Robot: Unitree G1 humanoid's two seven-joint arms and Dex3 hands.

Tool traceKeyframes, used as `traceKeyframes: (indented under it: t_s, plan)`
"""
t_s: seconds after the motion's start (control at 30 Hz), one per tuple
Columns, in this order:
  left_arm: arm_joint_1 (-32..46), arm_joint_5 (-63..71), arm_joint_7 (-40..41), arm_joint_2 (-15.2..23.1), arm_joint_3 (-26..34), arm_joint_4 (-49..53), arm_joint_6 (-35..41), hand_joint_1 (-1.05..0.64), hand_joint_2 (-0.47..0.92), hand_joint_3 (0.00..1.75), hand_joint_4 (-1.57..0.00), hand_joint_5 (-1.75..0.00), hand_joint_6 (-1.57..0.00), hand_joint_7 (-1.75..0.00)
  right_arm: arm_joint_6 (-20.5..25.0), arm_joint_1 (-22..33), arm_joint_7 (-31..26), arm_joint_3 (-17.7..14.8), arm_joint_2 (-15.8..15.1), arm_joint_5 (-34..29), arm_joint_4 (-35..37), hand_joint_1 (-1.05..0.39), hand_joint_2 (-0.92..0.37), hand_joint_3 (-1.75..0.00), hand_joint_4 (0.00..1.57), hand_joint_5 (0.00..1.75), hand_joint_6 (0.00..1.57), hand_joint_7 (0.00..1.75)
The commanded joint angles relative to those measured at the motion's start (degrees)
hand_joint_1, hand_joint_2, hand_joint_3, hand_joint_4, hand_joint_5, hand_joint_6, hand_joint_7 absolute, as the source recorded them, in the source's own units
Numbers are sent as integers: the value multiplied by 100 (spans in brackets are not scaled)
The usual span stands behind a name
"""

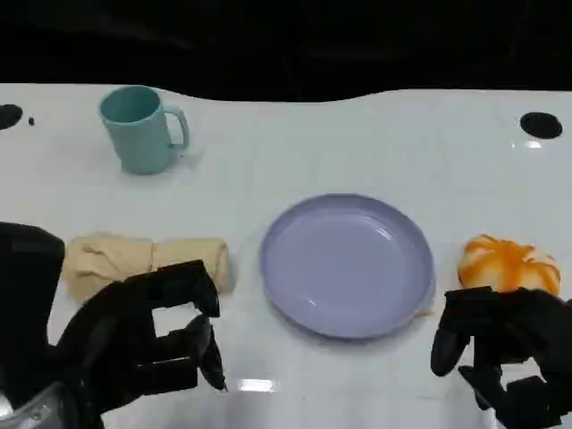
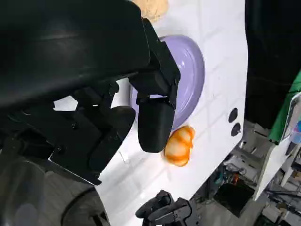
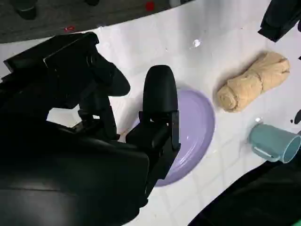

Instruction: Grasp the towel on the left side of the plate with the left hand and place it into the plate.

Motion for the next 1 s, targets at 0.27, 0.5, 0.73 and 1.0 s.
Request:
traceKeyframes:
  t_s: [0.27,0.5,0.73,1.0]
  plan:
    - [-42,47,0,137,10,28,-61,-8,51,143,-84,-175,-73,-174,74,-52,-33,-17,9,-5,-23,4,-58,-107,71,169,68,145]
    - [-39,63,-28,154,-10,50,-108,-7,50,143,-85,-175,-73,-174,95,-59,-30,-30,41,21,-14,4,-58,-107,71,169,68,145]
    - [-41,108,141,135,-32,-70,7,-7,50,143,-85,-175,-73,-174,176,-74,-50,14,24,-46,-64,4,-57,-108,70,166,68,145]
    - [22,199,53,140,-44,-18,-326,-7,51,137,-81,-175,-73,-166,180,-86,-74,39,27,-46,-62,4,-57,-108,71,166,68,144]
